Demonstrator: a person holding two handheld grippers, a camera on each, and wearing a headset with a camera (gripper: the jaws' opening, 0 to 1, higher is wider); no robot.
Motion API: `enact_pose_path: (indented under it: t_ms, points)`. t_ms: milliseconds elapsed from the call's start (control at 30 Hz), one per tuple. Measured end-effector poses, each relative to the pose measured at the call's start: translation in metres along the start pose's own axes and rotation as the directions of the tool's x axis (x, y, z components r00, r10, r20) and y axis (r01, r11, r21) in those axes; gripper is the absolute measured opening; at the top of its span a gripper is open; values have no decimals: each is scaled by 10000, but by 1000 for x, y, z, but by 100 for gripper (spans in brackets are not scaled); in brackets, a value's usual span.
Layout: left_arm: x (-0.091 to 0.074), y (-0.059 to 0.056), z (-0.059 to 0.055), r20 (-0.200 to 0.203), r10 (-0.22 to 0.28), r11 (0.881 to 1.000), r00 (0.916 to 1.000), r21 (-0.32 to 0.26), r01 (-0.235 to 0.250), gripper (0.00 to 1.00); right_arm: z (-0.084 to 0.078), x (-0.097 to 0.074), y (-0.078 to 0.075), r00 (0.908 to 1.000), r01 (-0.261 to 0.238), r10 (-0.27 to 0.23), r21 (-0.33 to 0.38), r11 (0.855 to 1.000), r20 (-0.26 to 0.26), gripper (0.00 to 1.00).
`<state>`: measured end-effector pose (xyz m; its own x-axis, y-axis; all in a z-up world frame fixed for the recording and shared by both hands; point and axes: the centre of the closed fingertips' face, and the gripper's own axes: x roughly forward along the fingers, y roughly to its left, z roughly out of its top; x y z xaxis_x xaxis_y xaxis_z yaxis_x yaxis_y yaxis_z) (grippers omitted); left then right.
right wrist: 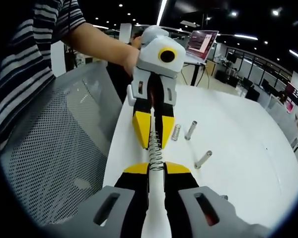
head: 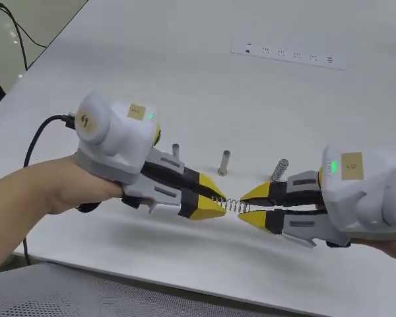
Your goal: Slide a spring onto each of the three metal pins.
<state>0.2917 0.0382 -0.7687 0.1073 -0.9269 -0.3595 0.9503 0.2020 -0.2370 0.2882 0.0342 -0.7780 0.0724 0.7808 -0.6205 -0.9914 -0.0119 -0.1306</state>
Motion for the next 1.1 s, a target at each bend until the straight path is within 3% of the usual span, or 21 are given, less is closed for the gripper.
enact_pose_path:
  t_ms: [300, 567, 667, 1100]
  points:
    - [4, 2, -5, -236, 332, 9987, 9992, 398, -322, 2, 16, -10, -3, 9999, -146, 148, -278, 9995, 68, 7]
    - [7, 2, -10, -524, 442, 9972, 9976, 626, -409, 2, 32, -8, 0, 9992, -320, 333, -515, 9982, 235, 7]
    - [10, 3, -12, -568, 489, 9968, 9972, 659, -451, 2, 43, -6, 0, 9972, -394, 421, -433, 9983, 612, 7]
    - [13, 7, -10, -657, 595, 9954, 9961, 784, -543, 3, 56, 6, -2, 9968, -18, 102, -1054, 9944, 794, 7]
